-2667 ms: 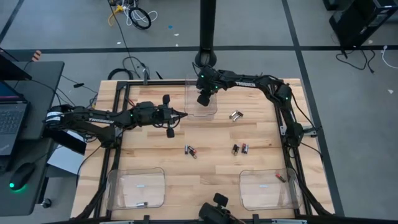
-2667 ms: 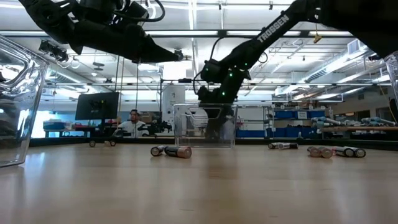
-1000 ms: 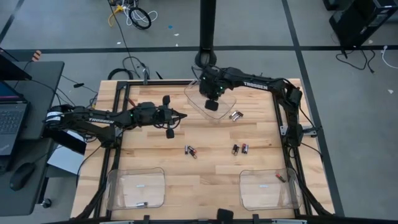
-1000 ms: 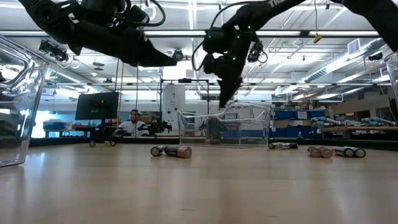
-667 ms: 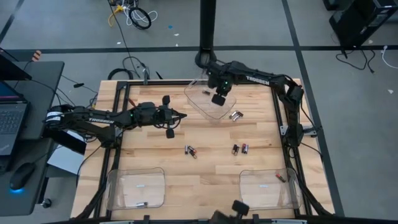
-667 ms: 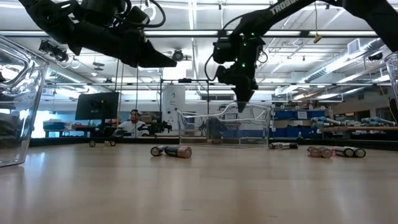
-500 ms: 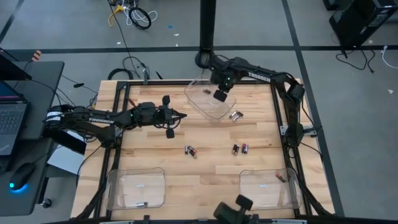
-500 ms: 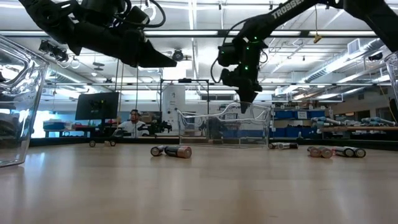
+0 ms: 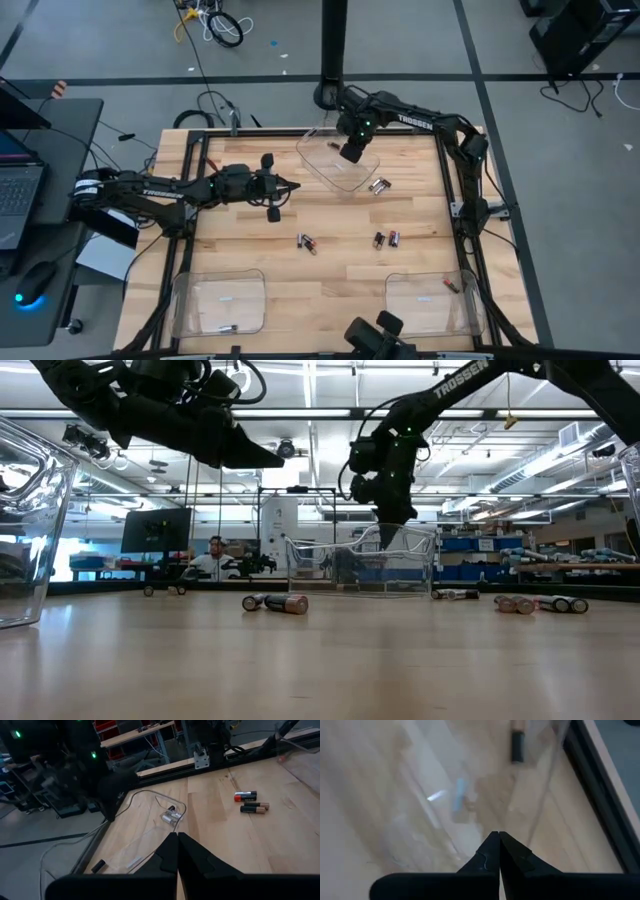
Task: Sort batteries
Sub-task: Adjust the top middle transparent bin
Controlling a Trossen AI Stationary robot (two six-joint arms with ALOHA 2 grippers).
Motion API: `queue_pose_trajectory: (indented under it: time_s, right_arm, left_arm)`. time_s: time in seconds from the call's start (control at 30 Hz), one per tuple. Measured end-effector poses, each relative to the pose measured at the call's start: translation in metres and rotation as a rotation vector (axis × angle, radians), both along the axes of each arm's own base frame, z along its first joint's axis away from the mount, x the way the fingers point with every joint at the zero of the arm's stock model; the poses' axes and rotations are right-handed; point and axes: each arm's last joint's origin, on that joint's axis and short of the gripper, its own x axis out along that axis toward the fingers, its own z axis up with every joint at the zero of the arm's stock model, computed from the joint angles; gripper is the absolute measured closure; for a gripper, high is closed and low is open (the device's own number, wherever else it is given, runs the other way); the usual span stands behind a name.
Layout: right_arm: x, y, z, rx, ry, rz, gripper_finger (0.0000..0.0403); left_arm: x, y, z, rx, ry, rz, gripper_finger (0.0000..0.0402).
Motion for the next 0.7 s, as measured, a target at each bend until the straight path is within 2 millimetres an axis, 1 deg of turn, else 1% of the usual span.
queue_pose_trajectory:
  time_s: [0.17,0.27,0.33,0.43,0.57,0.7]
  right_arm:
    - [0.0,-0.008,-0.012,-0.039,0.054,-0.043,0.0388]
    - [0.004,-0.015,-0.018,-0.138,0.082,-0.075,0.039]
    - [0.005,-0.019,-0.017,-0.188,0.079,-0.087,0.0391]
    - [0.01,-0.023,-0.015,-0.242,0.024,-0.083,0.039]
    - [0.019,-0.02,-0.013,-0.266,-0.026,-0.051,0.0389]
    - [0.029,-0.009,-0.012,-0.228,-0.074,-0.016,0.039]
  left_arm:
    - [0.0,0.0,0.0,0.0,0.0,0.0,0.0389]
    - [0.0,0.0,0.0,0.0,0.0,0.0,0.0389]
    - [0.0,0.0,0.0,0.0,0.0,0.0,0.0389]
    - [0.0,0.0,0.0,0.0,0.0,0.0,0.0389]
    - [0.0,0.0,0.0,0.0,0.0,0.0,0.0389]
    - [0.0,0.0,0.0,0.0,0.0,0.0,0.0389]
